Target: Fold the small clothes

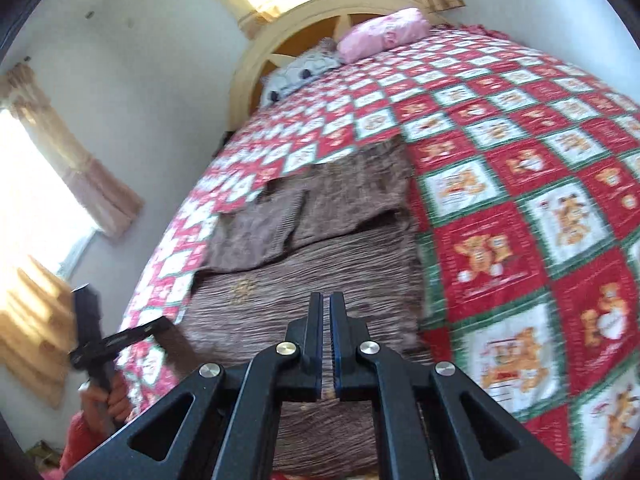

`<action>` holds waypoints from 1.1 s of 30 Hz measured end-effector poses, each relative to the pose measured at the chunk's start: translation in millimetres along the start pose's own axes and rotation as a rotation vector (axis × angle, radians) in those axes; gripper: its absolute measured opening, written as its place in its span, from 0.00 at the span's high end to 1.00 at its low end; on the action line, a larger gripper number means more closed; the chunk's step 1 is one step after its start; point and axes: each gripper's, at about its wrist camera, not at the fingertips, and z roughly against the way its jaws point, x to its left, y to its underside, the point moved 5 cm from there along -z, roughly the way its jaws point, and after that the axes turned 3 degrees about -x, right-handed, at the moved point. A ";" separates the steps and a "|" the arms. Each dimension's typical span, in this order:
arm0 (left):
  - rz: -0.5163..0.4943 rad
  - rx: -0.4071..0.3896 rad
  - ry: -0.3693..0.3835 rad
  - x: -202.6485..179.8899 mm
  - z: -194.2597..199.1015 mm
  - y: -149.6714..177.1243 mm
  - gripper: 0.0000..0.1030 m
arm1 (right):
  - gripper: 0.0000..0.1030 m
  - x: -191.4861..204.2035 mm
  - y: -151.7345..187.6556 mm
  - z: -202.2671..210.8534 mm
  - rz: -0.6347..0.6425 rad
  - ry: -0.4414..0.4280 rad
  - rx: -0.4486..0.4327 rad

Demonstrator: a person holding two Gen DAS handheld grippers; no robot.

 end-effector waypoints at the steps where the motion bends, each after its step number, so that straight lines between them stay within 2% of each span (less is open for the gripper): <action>1: -0.030 -0.006 -0.005 2.7 5.2 0.1 0.55 | 0.97 1.9 6.5 -1.0 0.023 -0.004 0.009; 2: -0.060 -0.020 -0.015 2.1 8.6 -0.7 0.37 | 0.97 4.2 13.5 -1.1 0.049 0.001 0.016; 3: -0.109 -0.045 -0.032 1.9 15.5 0.3 0.27 | 0.97 6.4 21.7 -1.8 0.078 0.012 0.023; 4: -0.160 -0.066 -0.052 2.5 19.7 1.3 0.25 | 0.97 7.1 27.7 -2.0 0.089 0.014 0.027; 8: -0.354 -0.040 -0.121 4.7 22.5 14.0 0.24 | 0.97 10.4 49.3 -6.7 0.105 -0.021 0.063; 11: -0.557 0.030 -0.263 8.5 10.4 33.9 0.24 | 0.97 16.5 61.0 -8.4 0.147 -0.021 0.081; 12: -0.601 0.057 -0.283 9.7 7.8 40.5 0.24 | 0.97 18.9 64.3 -8.6 0.159 -0.020 0.086; 15: -0.698 0.132 -0.259 0.7 -4.3 60.0 0.24 | 0.97 20.7 68.7 -9.7 0.159 -0.023 0.095; 17: -0.765 0.137 -0.254 -13.6 -13.9 66.3 0.24 | 0.97 18.2 68.8 -9.8 0.145 -0.020 0.095; 19: -0.825 0.109 -0.273 -26.4 -25.5 64.8 0.21 | 0.97 15.2 67.6 -8.8 0.123 -0.017 0.089; 21: -0.836 0.084 -0.278 -34.3 -36.2 52.3 0.10 | 0.97 12.3 66.1 -5.4 0.102 -0.020 0.082; 22: -0.823 0.081 -0.268 -36.3 -40.0 44.3 0.09 | 0.97 11.2 65.7 -2.9 0.092 -0.020 0.077; 27: -0.685 0.041 -0.245 -32.9 -53.1 -9.3 0.10 | 0.96 -0.5 62.4 7.5 0.053 -0.007 0.052; 30: -0.579 0.038 -0.205 -24.8 -52.3 -26.6 0.10 | 0.96 -7.9 61.2 8.4 0.019 -0.007 0.049; 33: -0.610 0.014 -0.177 -23.6 -34.7 -22.0 0.10 | 0.96 -8.3 61.7 8.0 0.022 -0.018 0.053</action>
